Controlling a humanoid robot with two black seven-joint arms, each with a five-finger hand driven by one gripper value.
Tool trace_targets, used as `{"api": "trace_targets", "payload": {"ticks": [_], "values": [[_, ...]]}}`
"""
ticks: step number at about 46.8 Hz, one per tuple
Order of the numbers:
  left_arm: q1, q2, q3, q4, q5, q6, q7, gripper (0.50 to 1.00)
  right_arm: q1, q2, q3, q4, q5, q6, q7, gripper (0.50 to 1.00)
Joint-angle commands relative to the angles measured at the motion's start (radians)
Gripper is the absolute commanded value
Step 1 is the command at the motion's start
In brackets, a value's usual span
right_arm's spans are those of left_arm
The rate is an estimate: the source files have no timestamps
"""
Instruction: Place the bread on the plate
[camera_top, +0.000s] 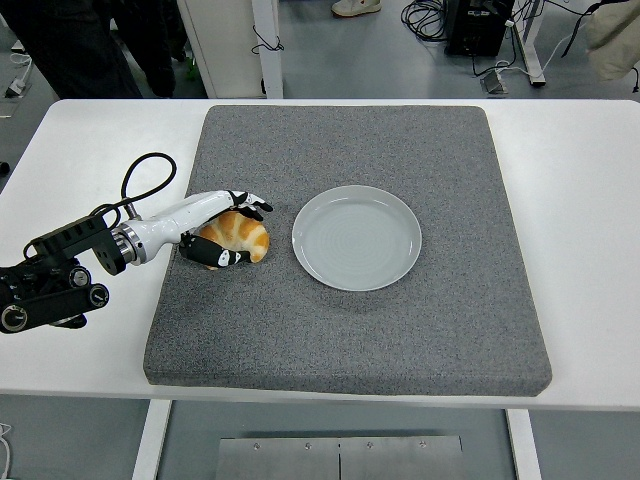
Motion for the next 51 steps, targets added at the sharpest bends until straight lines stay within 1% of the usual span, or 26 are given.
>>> {"api": "trace_targets", "payload": {"ticks": [1,4,5,26,33,45,51], "values": [[-0.001,0.0,0.0,0.001,0.001,0.0,0.0,0.598,0.0,0.0,0.0,0.0,0.0,-0.001,0.0,1.0],[-0.003,0.0,0.0,0.003,0.0,0.0,0.0,0.509,0.0,0.0,0.0,0.0,0.0,-0.001,0.0,1.0],[-0.003,0.0,0.0,0.003,0.0,0.0,-0.001,0.5,0.0,0.0,0.0,0.0,0.0,-0.001,0.0,1.0],[-0.056,0.018,0.0,0.003,0.009,0.0,-0.02,0.5,0.002,0.0,0.0,0.0,0.0,0.001,0.0,1.0],[-0.115,0.049,0.005,0.003,0.017,-0.008,-0.02,0.5,0.002,0.0,0.0,0.0,0.0,-0.001,0.0,1.0],[-0.253,0.089,0.009,0.003,0.017,-0.028,-0.018,0.5,0.002,0.0,0.0,0.0,0.0,-0.001,0.0,1.0],[-0.317,0.092,0.011,0.003,0.015,-0.037,-0.015,0.5,0.002,0.0,0.0,0.0,0.0,-0.001,0.0,1.0]]}}
